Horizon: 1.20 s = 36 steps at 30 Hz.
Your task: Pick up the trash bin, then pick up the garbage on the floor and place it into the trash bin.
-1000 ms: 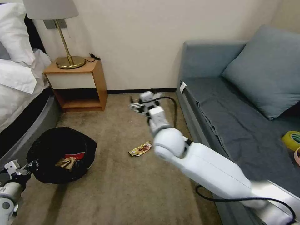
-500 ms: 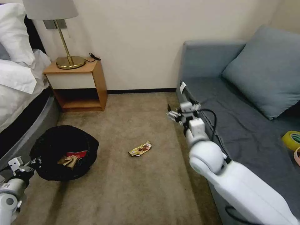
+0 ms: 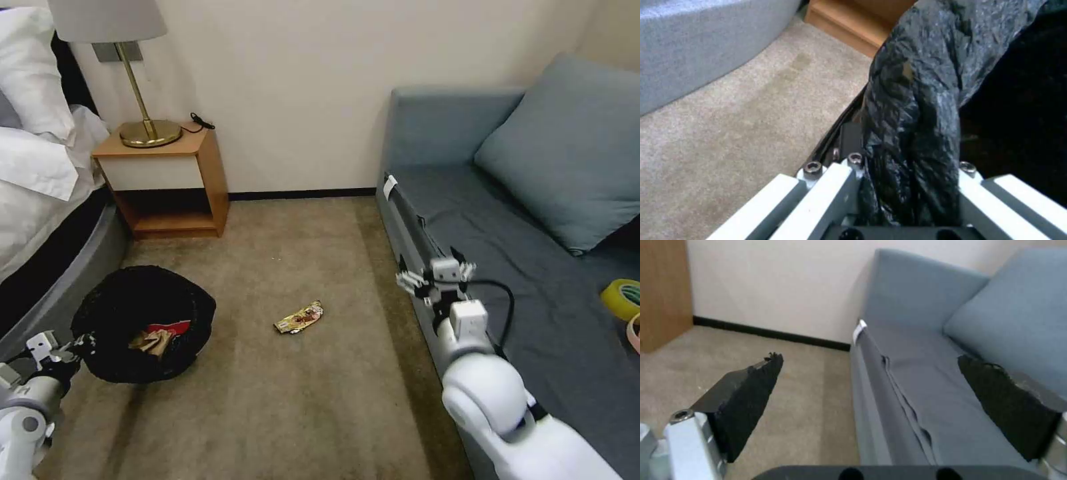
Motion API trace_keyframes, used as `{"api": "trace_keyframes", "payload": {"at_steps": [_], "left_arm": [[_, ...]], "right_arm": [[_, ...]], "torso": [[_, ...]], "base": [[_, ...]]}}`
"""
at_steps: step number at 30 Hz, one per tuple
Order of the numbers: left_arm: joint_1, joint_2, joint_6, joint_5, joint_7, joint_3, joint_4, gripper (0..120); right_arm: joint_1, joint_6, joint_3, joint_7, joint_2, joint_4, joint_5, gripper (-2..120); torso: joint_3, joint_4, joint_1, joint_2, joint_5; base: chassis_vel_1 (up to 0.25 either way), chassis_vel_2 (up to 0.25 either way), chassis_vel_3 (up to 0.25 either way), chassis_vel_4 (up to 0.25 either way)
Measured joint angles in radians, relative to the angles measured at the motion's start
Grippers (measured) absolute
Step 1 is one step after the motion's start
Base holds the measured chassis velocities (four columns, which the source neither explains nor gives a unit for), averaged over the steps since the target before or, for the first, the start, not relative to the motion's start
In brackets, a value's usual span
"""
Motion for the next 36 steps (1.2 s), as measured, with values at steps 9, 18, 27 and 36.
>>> {"api": "trace_keyframes", "payload": {"at_steps": [9, 18, 27, 36], "left_arm": [[0.002, 0.002, 0.001, -0.002, -0.004, 0.004, -0.008, 2], [0.008, 0.005, -0.001, -0.006, -0.003, 0.004, -0.012, 2], [0.018, 0.003, -0.007, -0.008, 0.002, -0.003, -0.014, 2], [0.021, -0.004, -0.011, -0.011, 0.007, -0.01, -0.014, 2]], "right_arm": [[-0.135, 0.015, 0.069, -0.026, 0.082, 0.036, -0.088, 100], [-0.171, 0.047, 0.082, -0.057, 0.109, 0.042, -0.114, 100], [-0.183, 0.061, 0.085, -0.074, 0.109, 0.048, -0.118, 100], [-0.191, 0.062, 0.084, -0.084, 0.108, 0.053, -0.12, 100]], "torso": [[0.0, 0.0001, 0.0, 0.0, 0.0], [0.0, 0.0001, 0.0, 0.0, -0.0001], [0.0, 0.0001, 0.0, 0.0, -0.0001], [0.0, 0.0002, 0.0, 0.0, -0.0001]], "base": [[0.0, 0.0, 0.0, 0.0], [0.0, 0.0, 0.0, 0.0], [0.0, 0.0, 0.0, 0.0], [0.0, 0.0, 0.0, 0.0]]}}
